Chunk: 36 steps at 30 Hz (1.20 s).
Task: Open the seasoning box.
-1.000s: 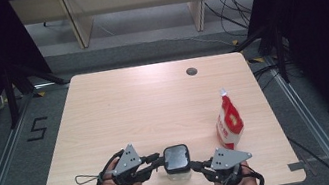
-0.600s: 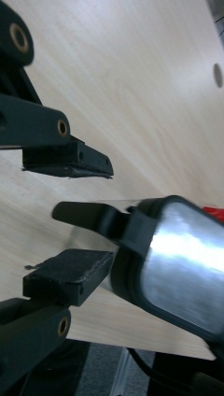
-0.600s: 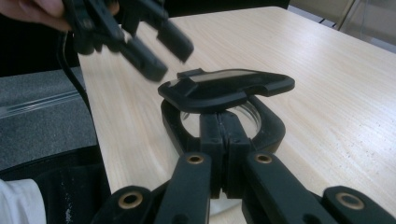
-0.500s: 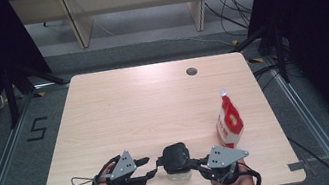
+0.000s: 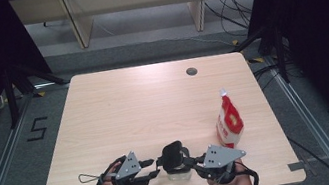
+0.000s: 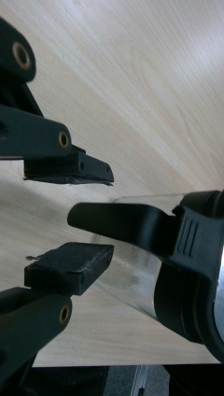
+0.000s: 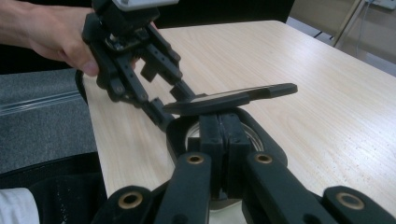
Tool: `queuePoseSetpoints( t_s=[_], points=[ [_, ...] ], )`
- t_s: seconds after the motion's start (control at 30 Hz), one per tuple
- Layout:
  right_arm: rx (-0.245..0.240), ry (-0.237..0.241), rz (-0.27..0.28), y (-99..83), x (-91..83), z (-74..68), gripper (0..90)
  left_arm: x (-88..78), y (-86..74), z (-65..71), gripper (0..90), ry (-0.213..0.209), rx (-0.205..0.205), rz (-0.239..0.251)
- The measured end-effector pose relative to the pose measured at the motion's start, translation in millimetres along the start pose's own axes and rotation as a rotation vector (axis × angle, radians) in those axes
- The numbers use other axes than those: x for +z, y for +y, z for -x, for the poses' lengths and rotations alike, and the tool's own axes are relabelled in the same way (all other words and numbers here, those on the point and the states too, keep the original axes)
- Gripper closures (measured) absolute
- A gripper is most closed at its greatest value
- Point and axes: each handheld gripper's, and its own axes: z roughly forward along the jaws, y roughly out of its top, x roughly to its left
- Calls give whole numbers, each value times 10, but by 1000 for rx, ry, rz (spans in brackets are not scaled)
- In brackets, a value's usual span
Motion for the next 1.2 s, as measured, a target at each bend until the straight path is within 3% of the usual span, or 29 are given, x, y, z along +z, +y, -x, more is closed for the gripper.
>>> queuePoseSetpoints(
  t_s=[0.03, 0.2, 0.37, 1.2],
  points=[
    [-13, -20, 8, 10, 3, 2, 900, 18, 2, 21, 595, -1, -18, 15],
    [-12, -10, 2, 52, 22, -3, 900, 40, 19, 34, 661, -10, -18, 18],
    [-23, -7, 3, 97, 47, -12, 900, 28, 21, 28, 728, 11, -24, 12],
    [-56, 26, 11, 331, 252, -113, 900, 19, 54, 73, 738, 32, -36, -18]
  ],
)
